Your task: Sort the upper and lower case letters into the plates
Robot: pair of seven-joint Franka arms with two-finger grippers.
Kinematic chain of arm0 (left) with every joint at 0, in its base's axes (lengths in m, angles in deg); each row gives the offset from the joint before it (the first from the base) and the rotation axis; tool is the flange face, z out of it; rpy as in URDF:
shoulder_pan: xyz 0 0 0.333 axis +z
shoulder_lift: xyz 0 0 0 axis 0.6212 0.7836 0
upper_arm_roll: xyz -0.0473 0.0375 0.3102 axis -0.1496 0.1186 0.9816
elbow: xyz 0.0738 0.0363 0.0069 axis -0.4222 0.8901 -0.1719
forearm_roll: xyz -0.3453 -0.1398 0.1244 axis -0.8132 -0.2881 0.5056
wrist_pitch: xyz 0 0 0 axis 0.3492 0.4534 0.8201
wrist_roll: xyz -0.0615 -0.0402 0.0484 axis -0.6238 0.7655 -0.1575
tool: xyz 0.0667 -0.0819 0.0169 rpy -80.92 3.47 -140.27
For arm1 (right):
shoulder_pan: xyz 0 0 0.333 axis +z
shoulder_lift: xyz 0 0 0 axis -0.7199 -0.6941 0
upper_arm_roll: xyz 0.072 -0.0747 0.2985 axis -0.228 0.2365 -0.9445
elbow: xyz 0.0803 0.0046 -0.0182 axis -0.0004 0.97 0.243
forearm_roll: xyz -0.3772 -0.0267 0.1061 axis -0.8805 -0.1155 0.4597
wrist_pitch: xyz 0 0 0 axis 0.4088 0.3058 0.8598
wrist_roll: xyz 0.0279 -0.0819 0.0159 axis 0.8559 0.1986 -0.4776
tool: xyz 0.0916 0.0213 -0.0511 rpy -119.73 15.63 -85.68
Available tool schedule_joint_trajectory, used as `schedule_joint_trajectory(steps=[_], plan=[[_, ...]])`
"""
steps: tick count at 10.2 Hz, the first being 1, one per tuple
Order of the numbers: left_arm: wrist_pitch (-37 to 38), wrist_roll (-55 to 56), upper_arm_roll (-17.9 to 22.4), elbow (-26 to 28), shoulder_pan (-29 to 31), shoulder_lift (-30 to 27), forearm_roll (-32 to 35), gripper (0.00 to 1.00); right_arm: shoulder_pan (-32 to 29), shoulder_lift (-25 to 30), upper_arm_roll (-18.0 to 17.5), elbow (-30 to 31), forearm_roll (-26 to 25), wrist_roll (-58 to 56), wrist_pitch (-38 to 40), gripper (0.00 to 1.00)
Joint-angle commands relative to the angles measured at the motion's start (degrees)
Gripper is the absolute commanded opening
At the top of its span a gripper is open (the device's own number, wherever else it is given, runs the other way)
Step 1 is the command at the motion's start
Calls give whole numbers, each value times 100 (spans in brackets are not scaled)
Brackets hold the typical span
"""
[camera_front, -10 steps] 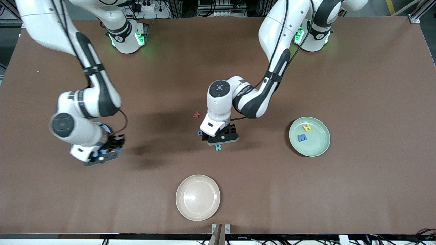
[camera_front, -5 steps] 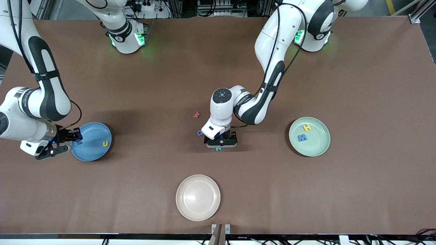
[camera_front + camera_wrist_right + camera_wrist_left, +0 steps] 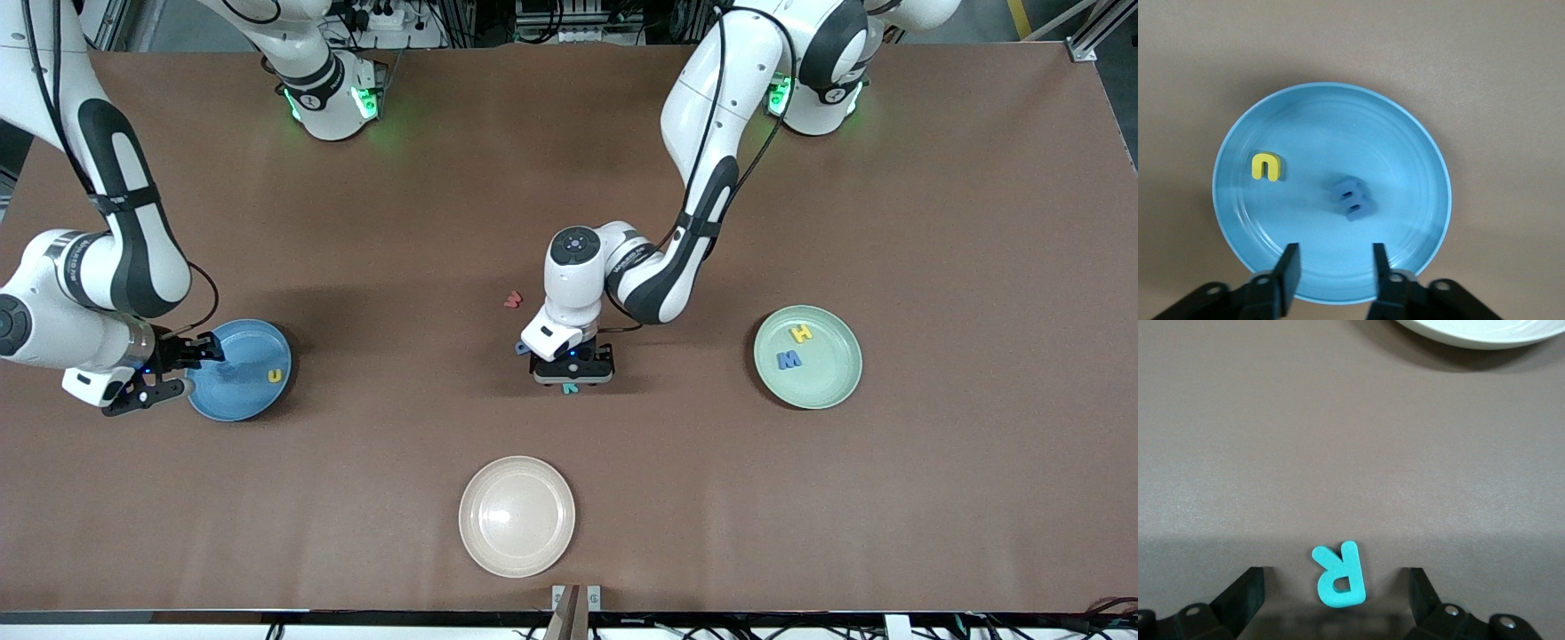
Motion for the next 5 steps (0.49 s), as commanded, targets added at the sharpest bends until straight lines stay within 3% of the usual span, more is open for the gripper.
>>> schedule_joint_trajectory(steps=[1,2,5], plan=[[16,252,52,-63,-70,82,144,66,-16,-17,-68,-19,-93,-52,-6,100],[25,261,51,-63,-70,74,135,58,46,-26,-85,-19,-76,-61,-14,100],[183,814,52,-63,-149,47,144,51,353,-113,-94,-168,12,88,-41,100]])
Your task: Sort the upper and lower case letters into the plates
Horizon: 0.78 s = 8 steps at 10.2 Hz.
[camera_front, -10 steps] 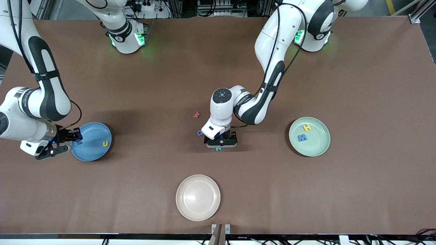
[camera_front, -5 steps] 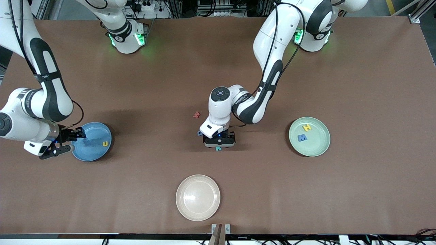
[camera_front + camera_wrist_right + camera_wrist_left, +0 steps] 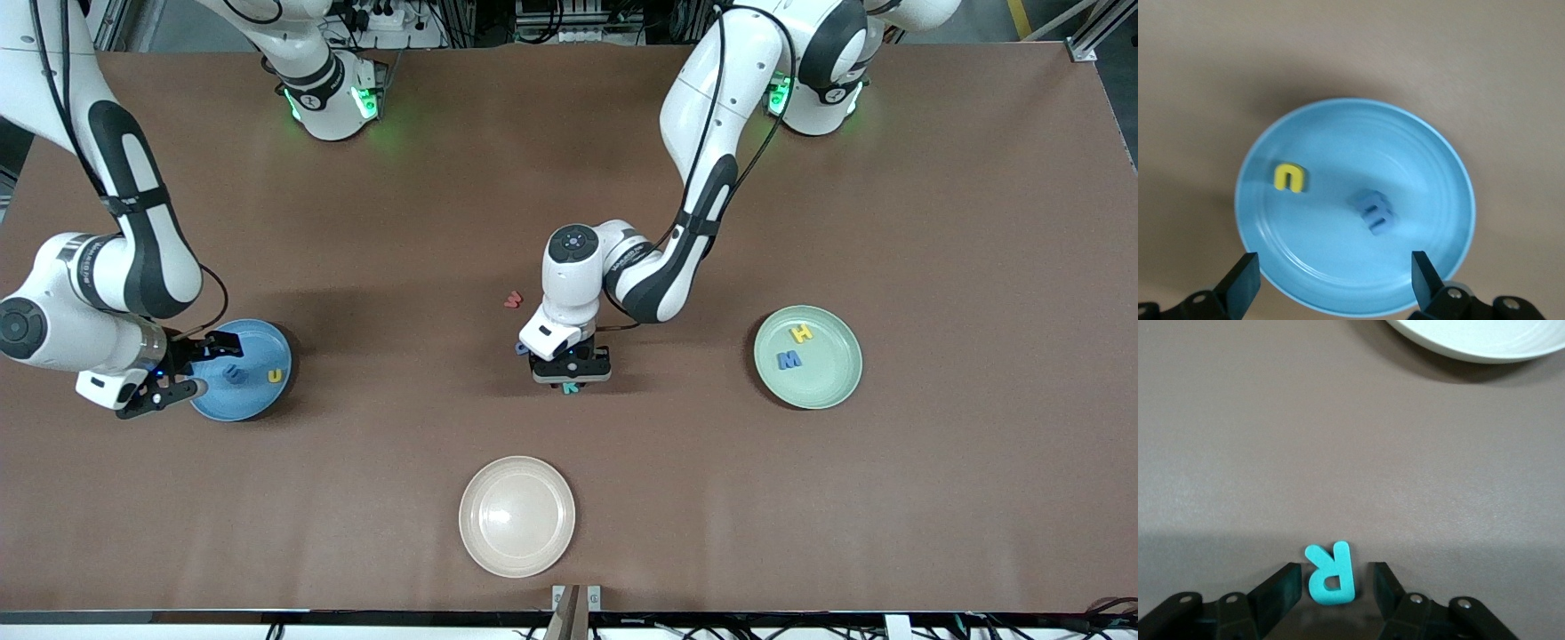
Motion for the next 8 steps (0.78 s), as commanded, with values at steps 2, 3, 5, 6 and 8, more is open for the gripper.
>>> schedule_joint_trajectory(steps=[2,3,5,6,8], plan=[[168,394,48,-4,-97,52,144,46,436,-176,-18,-234,96,642,4,100],[168,394,48,-4,-105,34,135,43,621,-177,-18,-235,105,985,4,100],[168,385,48,-4,-97,43,135,29,1059,-177,-27,-243,114,1670,4,100],[168,394,48,-4,-97,34,135,28,1279,-177,-27,-235,114,2056,13,100],[185,376,48,-4,-97,8,127,25,1596,-177,-36,-226,114,2620,13,100]])
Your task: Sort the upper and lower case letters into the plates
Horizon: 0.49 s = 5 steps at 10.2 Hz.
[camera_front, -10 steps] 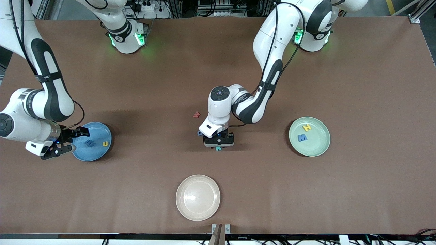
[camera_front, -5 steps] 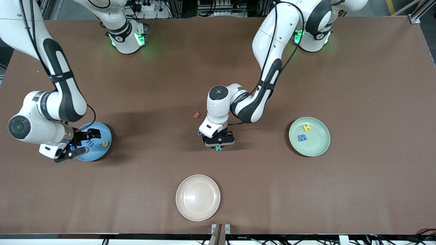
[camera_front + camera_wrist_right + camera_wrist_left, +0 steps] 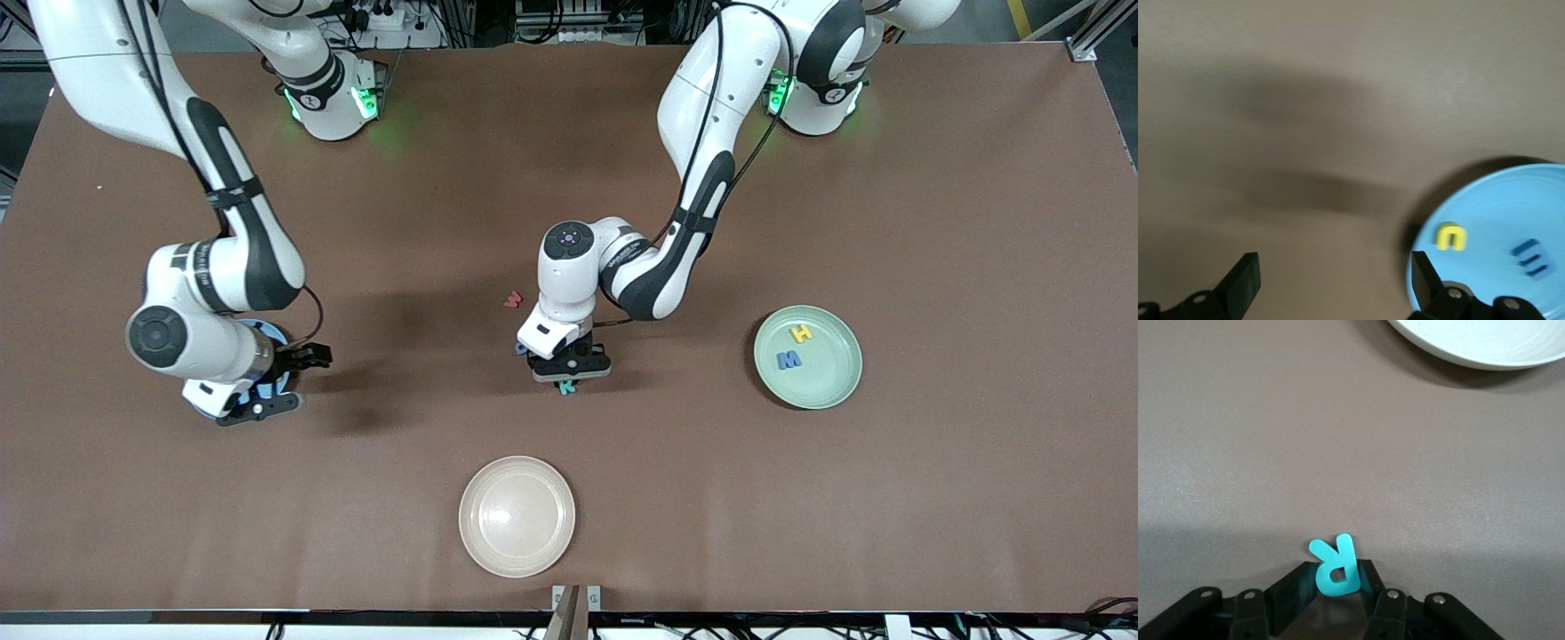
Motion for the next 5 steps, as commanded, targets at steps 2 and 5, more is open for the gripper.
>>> schedule_joint_trajectory(steps=[2,5], plan=[[374,176,33,10,-34,-42,109,24,566,-47,14,-80,80,865,25,100],[515,167,24,10,10,-165,91,24,1015,-91,14,-63,71,1621,-213,100]])
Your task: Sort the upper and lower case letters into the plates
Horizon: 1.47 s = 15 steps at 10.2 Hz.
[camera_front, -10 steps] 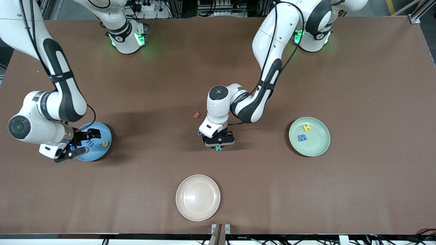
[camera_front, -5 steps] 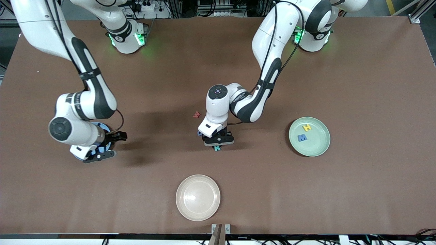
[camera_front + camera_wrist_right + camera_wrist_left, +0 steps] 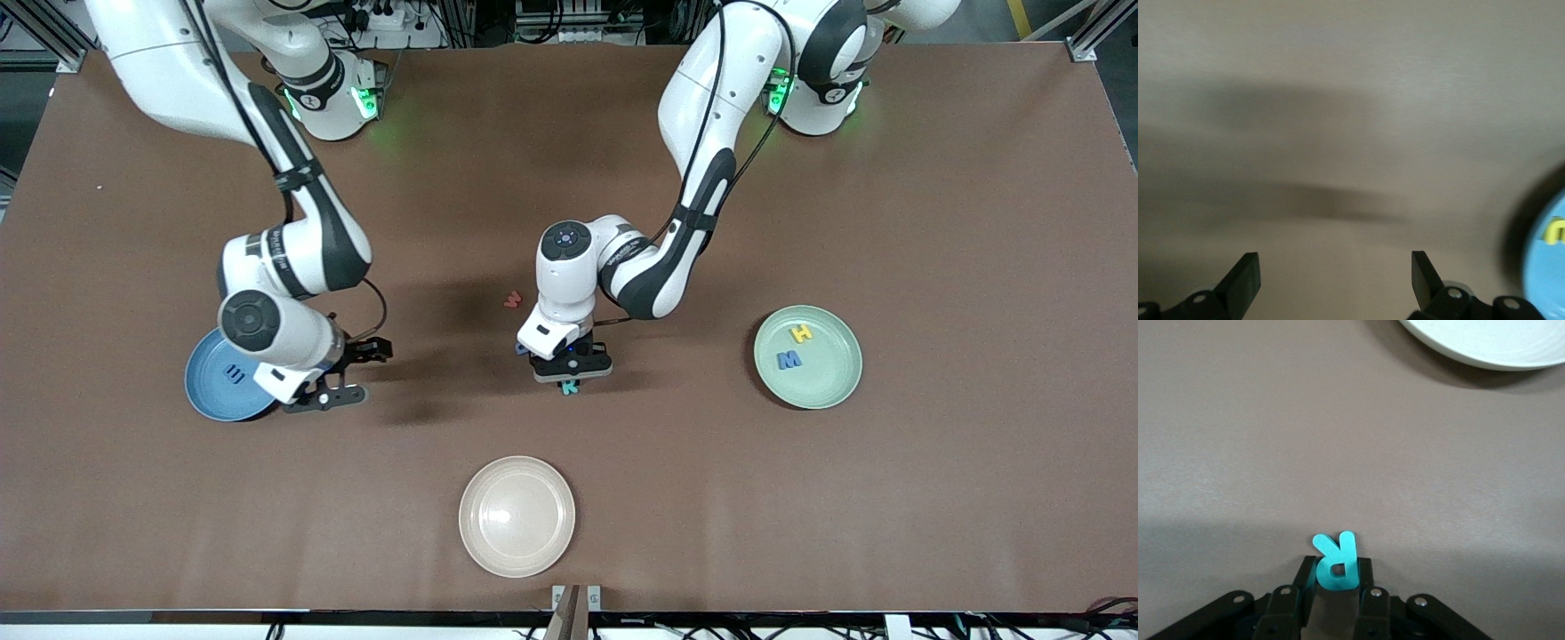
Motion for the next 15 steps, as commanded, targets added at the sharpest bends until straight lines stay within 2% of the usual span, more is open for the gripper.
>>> schedule_joint_trajectory(steps=[1,6,8,10,11,13,15], plan=[[233,166,16,46,-3,-129,82,24,179,-90,27,-61,74,446,-72,100],[541,52,-36,46,269,-384,91,24,346,-134,27,-70,74,711,-239,100],[681,-533,-28,90,427,-542,82,23,617,-221,27,-114,66,1165,-405,100],[1224,-1342,-141,151,734,-779,30,23,1021,-519,27,-454,66,1720,-643,100],[1392,-1851,-264,334,979,-936,12,23,1232,-703,27,-735,66,1809,-643,100],[1438,-2941,-527,1035,1629,-1532,3,23,1707,-1073,36,-1149,48,1880,-678,100],[1438,-3689,-1044,2149,2602,-2305,-6,23,1770,-1162,36,-1143,66,1897,-1019,100]])
